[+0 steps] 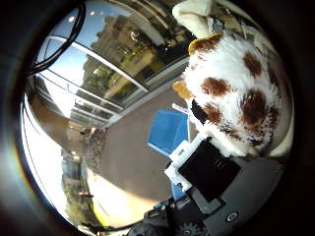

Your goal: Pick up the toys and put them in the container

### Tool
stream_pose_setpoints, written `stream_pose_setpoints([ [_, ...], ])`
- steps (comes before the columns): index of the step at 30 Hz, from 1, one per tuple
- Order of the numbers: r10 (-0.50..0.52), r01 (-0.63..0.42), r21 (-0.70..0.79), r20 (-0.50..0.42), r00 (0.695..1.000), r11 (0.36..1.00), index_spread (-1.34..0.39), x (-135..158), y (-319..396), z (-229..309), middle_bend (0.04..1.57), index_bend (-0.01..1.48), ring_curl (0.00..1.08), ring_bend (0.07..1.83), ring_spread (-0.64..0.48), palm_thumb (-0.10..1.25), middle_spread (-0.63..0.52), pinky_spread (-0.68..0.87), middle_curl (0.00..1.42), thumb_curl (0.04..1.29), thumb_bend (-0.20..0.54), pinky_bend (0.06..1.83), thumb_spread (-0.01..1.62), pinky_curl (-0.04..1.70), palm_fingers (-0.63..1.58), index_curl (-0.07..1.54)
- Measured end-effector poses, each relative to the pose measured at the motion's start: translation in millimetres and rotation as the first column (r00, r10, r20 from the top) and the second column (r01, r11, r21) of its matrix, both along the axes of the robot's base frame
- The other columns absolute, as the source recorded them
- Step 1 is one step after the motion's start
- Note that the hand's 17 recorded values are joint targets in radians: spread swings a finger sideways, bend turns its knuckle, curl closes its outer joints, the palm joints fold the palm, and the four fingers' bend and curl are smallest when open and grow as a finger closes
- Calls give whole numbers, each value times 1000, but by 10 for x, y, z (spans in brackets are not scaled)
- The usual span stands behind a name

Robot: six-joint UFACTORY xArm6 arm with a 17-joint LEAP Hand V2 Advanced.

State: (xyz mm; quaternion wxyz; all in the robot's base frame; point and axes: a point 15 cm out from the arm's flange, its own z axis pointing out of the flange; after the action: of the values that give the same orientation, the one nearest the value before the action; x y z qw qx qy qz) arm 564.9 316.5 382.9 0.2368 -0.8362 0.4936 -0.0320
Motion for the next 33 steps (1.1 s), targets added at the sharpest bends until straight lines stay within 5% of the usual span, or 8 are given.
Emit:
stream_pose_setpoints([
  [8,-31,31,2,28,999,1000,-1107,375,34,-474,1256,604,762,1475,-34,773,-162,138,969,754,-36,1521,1065,840,729,1387],
  [11,-30,30,-2,35,999,1000,-1027,457,32,-605,923,430,708,1348,36,731,-143,199,836,704,-42,1523,1073,822,427,1293],
  [14,-29,29,6,75,997,1000,-980,569,55,-631,791,355,672,1277,75,707,-135,237,774,680,-43,1503,1079,805,272,1246],
  [17,-6,6,-3,86,996,1000,-880,573,69,-645,579,248,570,1049,144,651,-98,309,649,634,-50,1334,1088,741,-123,1135],
  [23,47,-45,-20,117,992,999,-669,549,21,-490,298,103,383,748,242,618,-18,428,472,548,-35,1174,1100,592,-99,843],
  [33,9,-3,-48,112,994,999,-496,492,-879,112,190,156,321,641,277,586,35,509,395,477,-36,1073,1093,492,26,556],
])
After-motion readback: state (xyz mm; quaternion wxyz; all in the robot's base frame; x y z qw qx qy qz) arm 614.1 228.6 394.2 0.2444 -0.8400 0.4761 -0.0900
